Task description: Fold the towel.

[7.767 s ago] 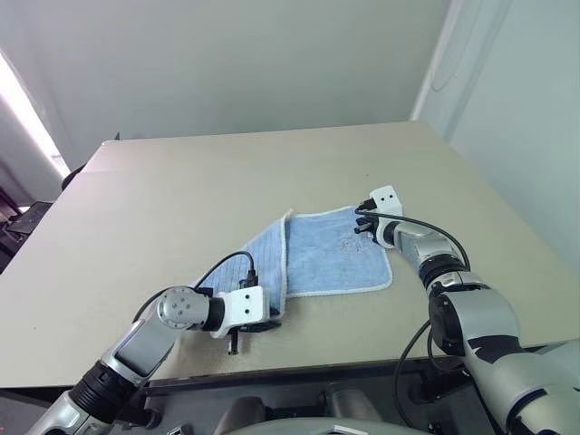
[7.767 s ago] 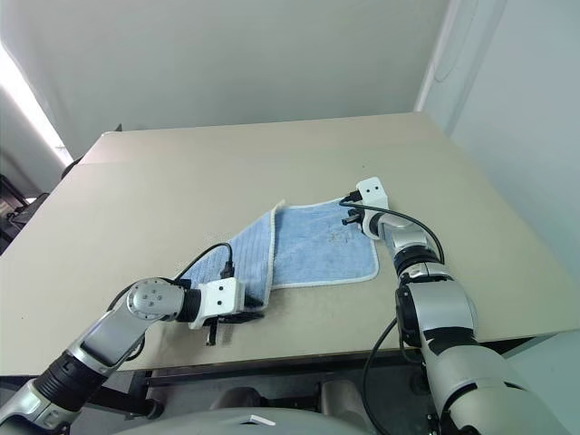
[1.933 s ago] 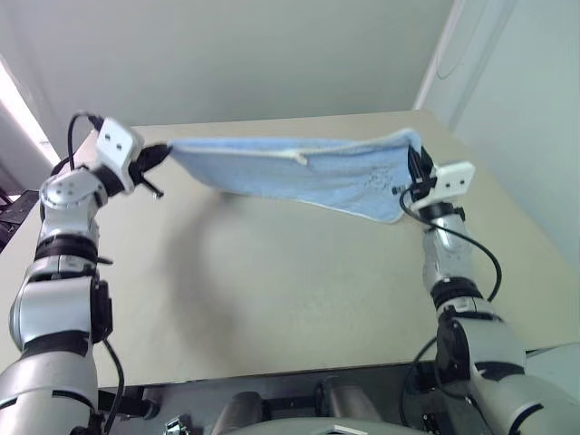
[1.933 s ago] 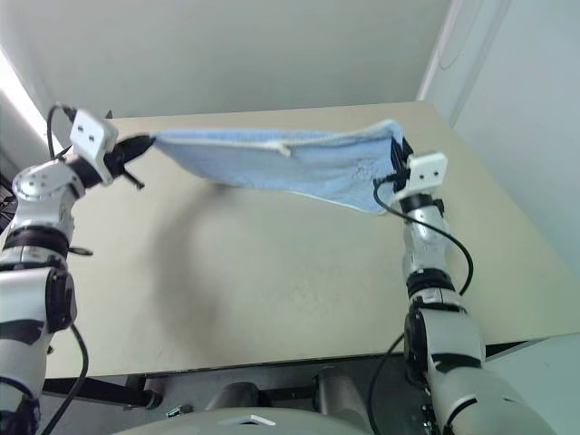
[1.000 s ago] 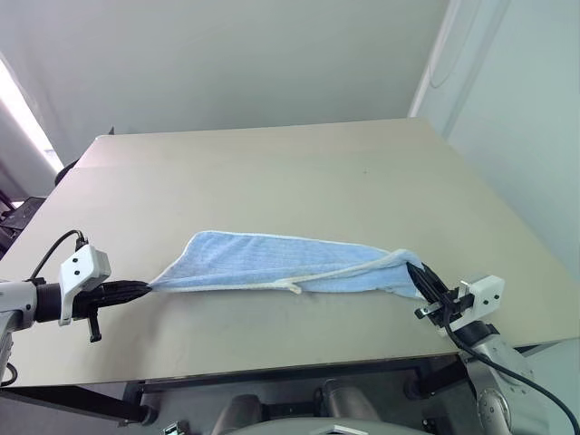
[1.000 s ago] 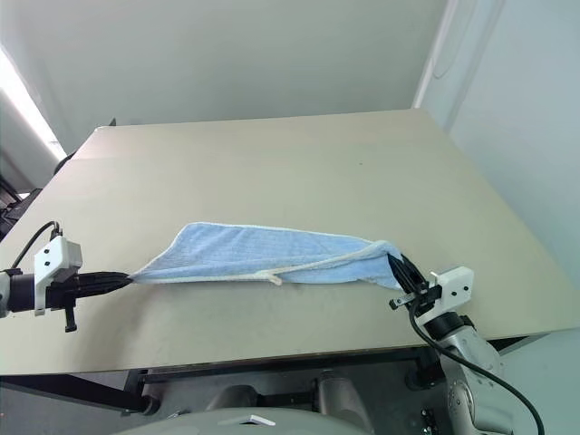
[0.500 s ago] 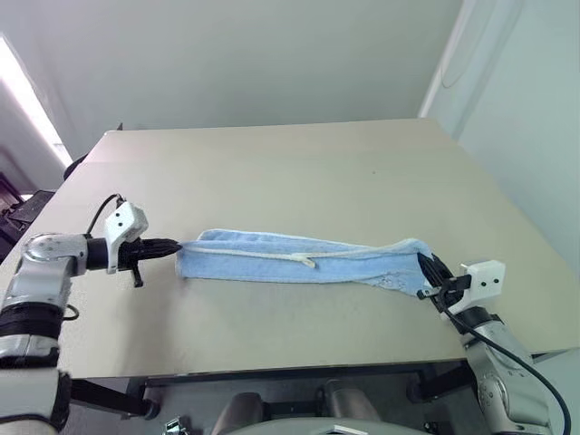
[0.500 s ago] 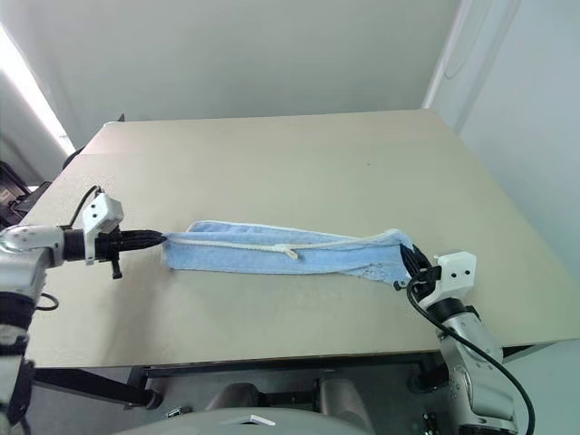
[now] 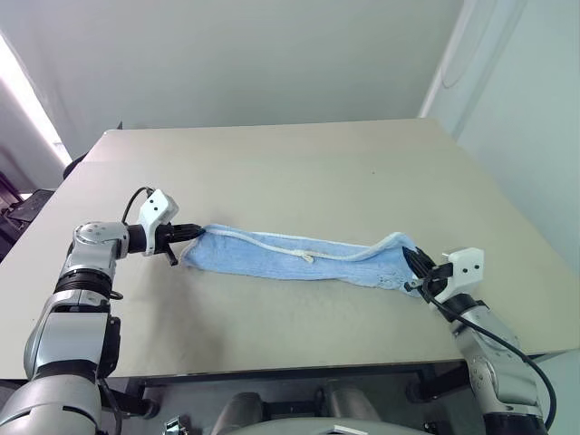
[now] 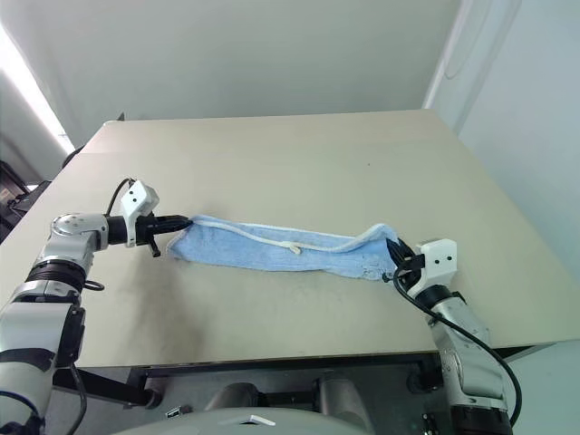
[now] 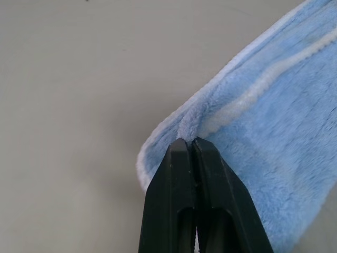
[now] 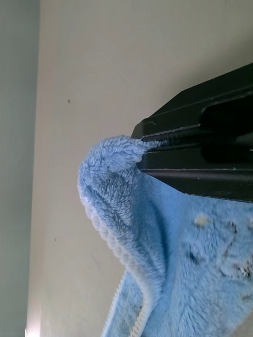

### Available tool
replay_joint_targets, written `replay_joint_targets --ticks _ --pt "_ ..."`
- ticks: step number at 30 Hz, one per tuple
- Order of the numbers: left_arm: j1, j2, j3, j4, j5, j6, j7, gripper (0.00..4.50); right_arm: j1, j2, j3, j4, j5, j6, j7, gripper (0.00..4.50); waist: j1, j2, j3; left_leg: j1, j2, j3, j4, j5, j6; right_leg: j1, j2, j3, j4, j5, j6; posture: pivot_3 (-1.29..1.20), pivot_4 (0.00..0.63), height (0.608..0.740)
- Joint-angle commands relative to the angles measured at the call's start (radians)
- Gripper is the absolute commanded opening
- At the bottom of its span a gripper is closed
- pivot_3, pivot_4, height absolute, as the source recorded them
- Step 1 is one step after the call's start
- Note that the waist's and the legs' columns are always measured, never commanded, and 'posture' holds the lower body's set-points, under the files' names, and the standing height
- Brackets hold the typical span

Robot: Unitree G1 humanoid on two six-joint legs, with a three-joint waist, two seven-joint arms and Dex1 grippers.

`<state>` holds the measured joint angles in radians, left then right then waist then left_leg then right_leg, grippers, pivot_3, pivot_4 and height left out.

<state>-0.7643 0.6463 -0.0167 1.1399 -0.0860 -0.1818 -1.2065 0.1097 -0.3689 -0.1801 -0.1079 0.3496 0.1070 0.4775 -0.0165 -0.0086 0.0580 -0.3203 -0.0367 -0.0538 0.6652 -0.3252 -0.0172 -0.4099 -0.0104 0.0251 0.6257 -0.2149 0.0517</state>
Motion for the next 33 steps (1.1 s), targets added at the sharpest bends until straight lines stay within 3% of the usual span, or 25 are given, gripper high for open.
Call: replay_joint_targets --ticks 1,4,10,12,15,22,30,33 --pt "-0.037 0.006 0.025 0.009 0.002 -0.001 0.010 1.02 -0.036 -0.017 -0.007 -0.013 0.053 0.077 0.031 0.53 0.001 0.000 0.000 0.000 0.000 0.000 0.000 0.000 0.000 0.000 0.000 0.000 0.000 0.000 0.000 0.00 0.000 0.740" --pt "-0.037 0.009 0.043 0.016 -0.004 0.011 0.030 2.11 -0.058 -0.037 -0.008 -0.010 0.055 0.193 0.010 1.46 0.004 0.000 0.000 0.000 0.000 -0.001 0.000 0.000 0.000 0.000 0.000 0.000 0.000 0.000 0.000 0.00 0.000 0.740" --pt "-0.034 0.021 0.085 0.011 -0.014 -0.005 0.076 4.25 -0.114 -0.026 -0.038 0.020 0.062 0.215 -0.007 3.56 0.003 0.000 0.000 0.000 0.000 -0.001 0.000 0.000 0.000 -0.001 0.000 -0.001 0.000 0.000 0.000 0.00 0.000 0.740" --pt "-0.044 0.021 0.109 0.011 -0.025 -0.008 0.119 4.50 -0.134 -0.033 -0.040 0.037 0.047 0.209 -0.015 4.34 0.003 0.000 0.000 0.000 0.000 -0.001 0.000 0.000 0.000 -0.001 0.000 0.000 0.000 0.000 0.000 0.00 0.000 0.740" --pt "-0.052 0.017 0.146 0.009 -0.038 -0.015 0.182 4.50 -0.197 -0.017 -0.094 0.075 0.099 0.205 -0.026 4.47 0.005 -0.001 0.000 0.000 0.000 -0.001 0.000 0.000 0.000 -0.001 -0.001 -0.001 0.000 0.001 0.001 0.00 0.000 0.740" --pt "0.027 -0.005 0.154 -0.105 -0.064 -0.016 0.088 4.50 -0.257 -0.042 -0.160 0.127 0.147 0.216 0.007 4.47 0.005 0.000 0.000 0.000 0.000 -0.001 0.000 0.000 0.000 -0.001 -0.001 -0.001 0.000 0.002 0.003 0.00 0.000 0.740" --pt "0.201 -0.010 0.151 -0.539 -0.201 0.270 -0.042 4.50 -0.273 -0.214 -0.217 0.094 0.319 0.684 0.013 4.47 0.005 0.000 0.000 -0.001 0.000 -0.001 0.000 0.000 0.001 -0.002 -0.003 0.000 0.000 0.001 0.003 0.00 0.000 0.740" --pt "0.273 -0.004 0.139 -0.677 -0.218 0.336 -0.042 4.50 -0.305 -0.285 -0.218 0.120 0.399 0.832 0.095 4.47 0.000 0.000 0.000 -0.001 0.000 -0.001 0.000 0.000 0.001 -0.001 -0.002 0.001 0.000 0.001 0.003 0.00 0.000 0.740"
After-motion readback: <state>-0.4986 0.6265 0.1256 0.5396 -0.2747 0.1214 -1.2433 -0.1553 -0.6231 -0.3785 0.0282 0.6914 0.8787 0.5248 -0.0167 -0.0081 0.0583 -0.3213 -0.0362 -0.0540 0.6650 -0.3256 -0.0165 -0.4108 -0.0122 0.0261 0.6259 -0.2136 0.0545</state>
